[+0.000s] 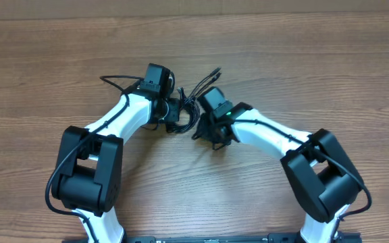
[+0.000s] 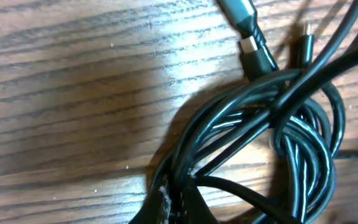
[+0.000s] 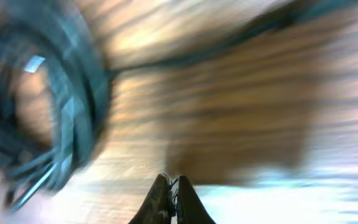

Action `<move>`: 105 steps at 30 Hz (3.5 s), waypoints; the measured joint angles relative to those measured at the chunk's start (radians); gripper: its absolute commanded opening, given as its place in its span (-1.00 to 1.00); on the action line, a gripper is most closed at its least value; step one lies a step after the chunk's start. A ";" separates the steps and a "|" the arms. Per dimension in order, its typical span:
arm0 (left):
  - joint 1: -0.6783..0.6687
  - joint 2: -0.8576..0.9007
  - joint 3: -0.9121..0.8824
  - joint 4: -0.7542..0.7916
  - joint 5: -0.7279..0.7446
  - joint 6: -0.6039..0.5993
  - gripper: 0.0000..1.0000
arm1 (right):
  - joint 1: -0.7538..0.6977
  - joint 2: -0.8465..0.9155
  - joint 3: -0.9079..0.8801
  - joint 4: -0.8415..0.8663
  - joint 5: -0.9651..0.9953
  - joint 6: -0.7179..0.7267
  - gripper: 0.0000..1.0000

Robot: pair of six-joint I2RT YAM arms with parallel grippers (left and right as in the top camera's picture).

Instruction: Untangle cables

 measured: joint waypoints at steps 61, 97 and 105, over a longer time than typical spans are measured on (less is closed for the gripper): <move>0.057 0.008 0.000 -0.050 0.668 0.618 -0.89 | -0.326 0.000 0.000 0.152 -0.788 -0.104 0.05; 0.057 0.008 0.000 -0.073 0.645 0.702 -0.92 | -0.393 0.001 0.045 0.113 -0.727 -0.367 0.12; 0.057 0.008 0.000 -0.073 0.642 0.737 -0.91 | -0.350 0.001 0.049 0.066 -0.734 -0.385 0.11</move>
